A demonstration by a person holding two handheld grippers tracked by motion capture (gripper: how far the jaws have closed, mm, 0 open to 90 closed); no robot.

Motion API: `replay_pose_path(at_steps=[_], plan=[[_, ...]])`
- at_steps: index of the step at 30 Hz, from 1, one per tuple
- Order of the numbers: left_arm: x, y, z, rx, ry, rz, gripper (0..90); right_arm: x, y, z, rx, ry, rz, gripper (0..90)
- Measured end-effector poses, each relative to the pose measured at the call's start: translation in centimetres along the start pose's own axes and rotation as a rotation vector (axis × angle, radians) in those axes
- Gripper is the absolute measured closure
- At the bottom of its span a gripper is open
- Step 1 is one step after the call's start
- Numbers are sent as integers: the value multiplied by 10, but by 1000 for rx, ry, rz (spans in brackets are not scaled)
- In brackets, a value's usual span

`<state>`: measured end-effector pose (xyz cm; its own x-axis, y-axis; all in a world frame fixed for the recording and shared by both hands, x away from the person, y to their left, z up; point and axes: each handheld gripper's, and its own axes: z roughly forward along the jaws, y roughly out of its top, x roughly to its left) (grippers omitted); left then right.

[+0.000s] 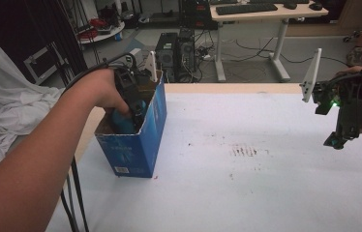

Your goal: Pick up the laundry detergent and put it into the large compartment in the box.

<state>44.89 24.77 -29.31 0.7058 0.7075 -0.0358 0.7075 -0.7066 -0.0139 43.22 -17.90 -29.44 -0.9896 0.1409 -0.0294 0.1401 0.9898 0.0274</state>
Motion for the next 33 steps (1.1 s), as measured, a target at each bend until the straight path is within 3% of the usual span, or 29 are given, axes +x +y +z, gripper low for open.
replay_pose_path(at_steps=[5, 8, 17, 22, 33], plan=[[0, -1, 0, 13, 1, 52, 380, 1, 1, 0, -1, 1, 5, 13], [1, -2, 1, 14, 0, 59, 380, 1, 2, 0, -2, 3, -1, 13], [2, -4, 1, 4, 1, 51, 374, 1, 2, 0, -3, -1, 1, 13], [1, -4, 0, 1, 13, 47, 311, 2, 1, -2, -6, -3, 3, 13], [-2, -6, -11, 1, 14, 68, 302, 2, -1, -3, -5, -3, 5, 13]])
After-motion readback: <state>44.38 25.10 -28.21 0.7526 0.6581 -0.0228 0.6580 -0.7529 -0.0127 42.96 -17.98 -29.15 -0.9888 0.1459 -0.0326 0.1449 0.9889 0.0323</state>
